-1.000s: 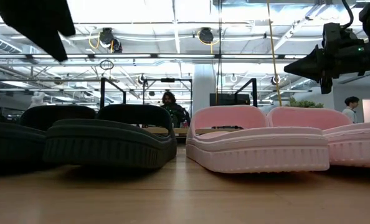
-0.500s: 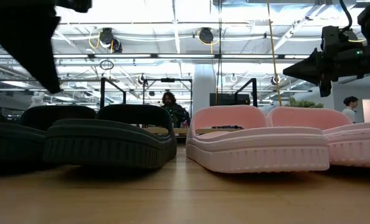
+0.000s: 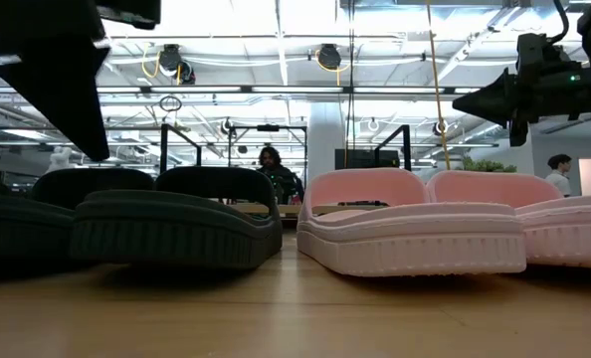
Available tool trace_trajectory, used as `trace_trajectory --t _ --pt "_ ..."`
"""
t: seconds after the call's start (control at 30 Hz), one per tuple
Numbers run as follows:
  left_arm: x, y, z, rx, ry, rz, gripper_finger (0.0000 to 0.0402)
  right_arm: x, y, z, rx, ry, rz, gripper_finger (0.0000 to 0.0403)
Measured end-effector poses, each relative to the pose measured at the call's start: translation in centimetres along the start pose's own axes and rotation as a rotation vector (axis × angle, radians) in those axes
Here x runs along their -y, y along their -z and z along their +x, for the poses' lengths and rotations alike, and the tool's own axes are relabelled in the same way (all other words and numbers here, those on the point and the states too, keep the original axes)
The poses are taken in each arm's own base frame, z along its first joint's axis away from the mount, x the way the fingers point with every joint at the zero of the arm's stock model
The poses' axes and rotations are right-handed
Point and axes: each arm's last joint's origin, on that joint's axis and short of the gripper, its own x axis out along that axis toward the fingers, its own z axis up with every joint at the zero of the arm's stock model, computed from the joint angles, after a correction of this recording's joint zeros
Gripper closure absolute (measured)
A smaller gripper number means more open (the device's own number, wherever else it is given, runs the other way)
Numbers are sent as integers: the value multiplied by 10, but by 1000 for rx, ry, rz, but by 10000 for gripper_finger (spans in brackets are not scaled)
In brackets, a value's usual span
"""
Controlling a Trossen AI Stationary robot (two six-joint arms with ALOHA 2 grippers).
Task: Pick and place slides into the shelf
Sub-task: Put the left black slipper on the shelf
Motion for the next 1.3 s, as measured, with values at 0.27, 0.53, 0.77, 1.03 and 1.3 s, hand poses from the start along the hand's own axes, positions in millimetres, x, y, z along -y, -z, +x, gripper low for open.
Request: trace_trajectory --t 0.27,0.53,0.77,1.03,1.3 --pt "-8 -4 15 -2 -52 16 37 0 0 0 2 -4 1 403" --pt "-5 -3 19 6 -23 12 36 0 0 0 2 -4 1 403" --pt "-2 -1 29 -15 -64 75 36 0 0 0 2 -5 0 403" --pt "5 -1 45 -41 -111 46 36 0 0 0 -3 -7 2 403" --pt "-7 1 42 -46 -220 69 36 0 0 0 -5 -7 2 403"
